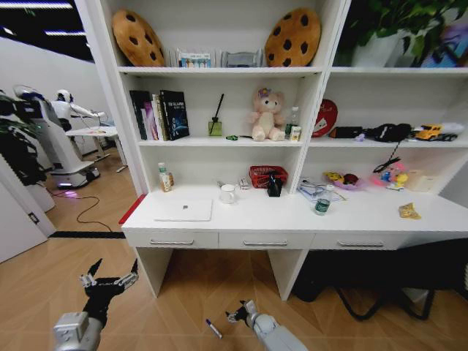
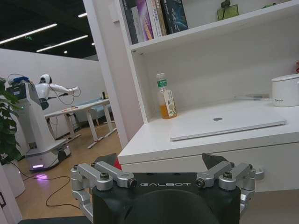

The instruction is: Organize the objects on the table.

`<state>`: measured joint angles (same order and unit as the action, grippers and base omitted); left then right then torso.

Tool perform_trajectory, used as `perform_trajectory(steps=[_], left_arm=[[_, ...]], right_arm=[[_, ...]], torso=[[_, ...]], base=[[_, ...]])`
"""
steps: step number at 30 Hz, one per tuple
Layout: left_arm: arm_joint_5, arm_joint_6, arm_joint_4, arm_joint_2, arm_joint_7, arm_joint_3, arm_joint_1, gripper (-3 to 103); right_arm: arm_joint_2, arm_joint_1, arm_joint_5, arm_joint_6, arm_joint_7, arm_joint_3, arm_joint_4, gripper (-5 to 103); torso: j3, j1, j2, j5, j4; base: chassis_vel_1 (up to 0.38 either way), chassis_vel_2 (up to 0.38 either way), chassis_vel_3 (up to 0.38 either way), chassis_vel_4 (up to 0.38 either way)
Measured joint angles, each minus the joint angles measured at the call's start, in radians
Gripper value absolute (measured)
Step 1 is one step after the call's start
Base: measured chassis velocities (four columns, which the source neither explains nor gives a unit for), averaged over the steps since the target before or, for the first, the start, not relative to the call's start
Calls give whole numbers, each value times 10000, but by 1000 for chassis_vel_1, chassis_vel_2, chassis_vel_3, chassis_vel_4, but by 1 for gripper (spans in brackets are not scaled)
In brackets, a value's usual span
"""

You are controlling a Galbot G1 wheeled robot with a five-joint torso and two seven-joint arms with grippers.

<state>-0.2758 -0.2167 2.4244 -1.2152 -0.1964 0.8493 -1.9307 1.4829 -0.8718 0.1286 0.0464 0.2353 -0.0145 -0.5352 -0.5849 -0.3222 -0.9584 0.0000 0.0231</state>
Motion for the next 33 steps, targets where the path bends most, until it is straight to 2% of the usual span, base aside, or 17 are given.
perform_trajectory(steps=[8, 11, 19, 27, 33], left_arm=[[0, 0, 0, 0, 0, 0, 1, 100], [0, 0, 0, 0, 0, 0, 0, 100], [0, 0, 0, 0, 1, 0, 0, 100], [-1, 0, 0, 0, 0, 0, 0, 100], [-1, 1, 0, 0, 0, 0, 0, 100]], right_arm=[[55, -198, -34, 215, 47, 34, 18, 100], [56, -315, -17, 669, 105, 46, 53, 100], [28, -446, 157, 1203, 72, 93, 96, 100], [-97, -553, 373, 1167, 104, 80, -169, 100], [-209, -707, 372, 682, 276, 84, -448, 100]], torso=[[182, 143, 324, 0, 0], [290, 227, 515, 0, 1], [499, 393, 891, 1, 1], [666, 518, 1181, 0, 1], [827, 635, 1459, 0, 1]], base=[[0, 0, 0, 0], [0, 0, 0, 0], [0, 0, 0, 0], [0, 0, 0, 0], [0, 0, 0, 0]])
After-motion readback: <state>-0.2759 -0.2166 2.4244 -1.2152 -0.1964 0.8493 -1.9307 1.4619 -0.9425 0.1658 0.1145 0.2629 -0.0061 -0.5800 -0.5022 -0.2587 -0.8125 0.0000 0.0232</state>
